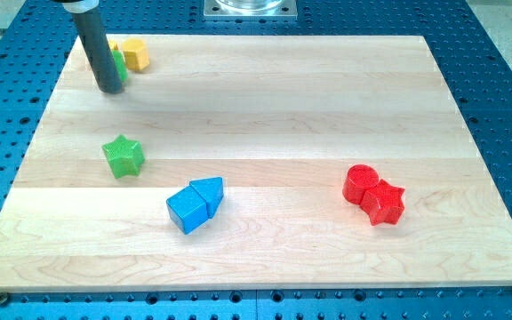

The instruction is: Put the green star to the bottom right of the hexagon

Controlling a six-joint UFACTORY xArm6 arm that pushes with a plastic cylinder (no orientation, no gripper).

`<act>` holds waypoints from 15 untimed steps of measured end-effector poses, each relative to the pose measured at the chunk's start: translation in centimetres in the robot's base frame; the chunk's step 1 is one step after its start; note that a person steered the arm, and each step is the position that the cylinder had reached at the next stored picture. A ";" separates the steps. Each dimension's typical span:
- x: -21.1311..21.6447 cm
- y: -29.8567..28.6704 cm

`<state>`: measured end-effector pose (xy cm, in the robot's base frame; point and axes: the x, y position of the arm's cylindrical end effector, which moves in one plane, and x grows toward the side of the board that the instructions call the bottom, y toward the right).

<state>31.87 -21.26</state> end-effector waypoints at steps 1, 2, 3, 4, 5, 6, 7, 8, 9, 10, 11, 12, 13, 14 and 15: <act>4.7 5.2; 11.5 11.4; 18.2 7.2; 20.0 1.9; 17.9 4.9; 15.5 5.6; 10.5 5.6; 5.3 5.3; 4.4 2.2; 5.6 1.1; 3.1 2.0; 1.0 4.4; 1.0 5.8; 0.2 6.5; -1.3 6.5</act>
<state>30.56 -14.77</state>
